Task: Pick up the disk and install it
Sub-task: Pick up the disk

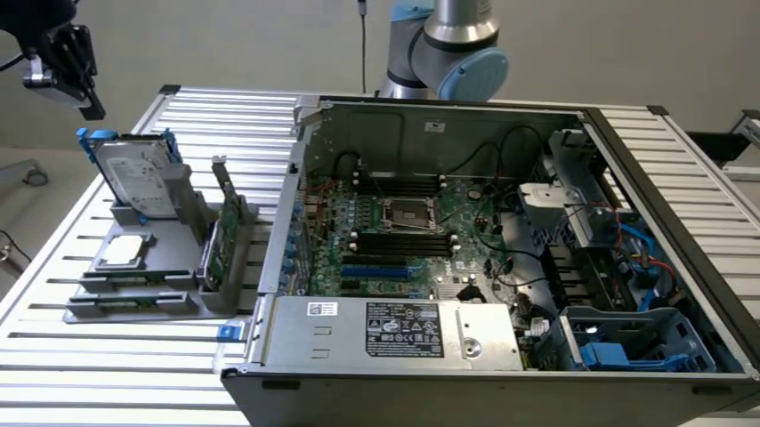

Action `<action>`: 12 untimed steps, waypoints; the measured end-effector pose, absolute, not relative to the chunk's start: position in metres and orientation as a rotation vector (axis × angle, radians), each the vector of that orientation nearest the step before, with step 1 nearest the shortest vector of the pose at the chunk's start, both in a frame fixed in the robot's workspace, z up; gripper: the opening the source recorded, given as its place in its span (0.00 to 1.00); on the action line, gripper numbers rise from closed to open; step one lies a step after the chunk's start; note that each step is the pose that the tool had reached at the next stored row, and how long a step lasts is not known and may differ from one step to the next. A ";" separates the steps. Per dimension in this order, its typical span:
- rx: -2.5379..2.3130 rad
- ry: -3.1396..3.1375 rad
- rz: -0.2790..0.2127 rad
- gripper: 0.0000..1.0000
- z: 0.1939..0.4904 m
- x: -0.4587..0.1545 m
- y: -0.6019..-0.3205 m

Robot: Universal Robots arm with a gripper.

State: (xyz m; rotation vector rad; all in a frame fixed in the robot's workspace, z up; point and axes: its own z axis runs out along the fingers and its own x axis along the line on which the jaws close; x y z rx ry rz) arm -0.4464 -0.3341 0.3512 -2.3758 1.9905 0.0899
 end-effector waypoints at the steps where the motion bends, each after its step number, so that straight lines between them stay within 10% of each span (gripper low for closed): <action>1: -2.371 1.986 0.076 0.11 0.351 -0.447 -0.334; 12: -2.364 1.979 0.058 0.17 0.351 -0.447 -0.334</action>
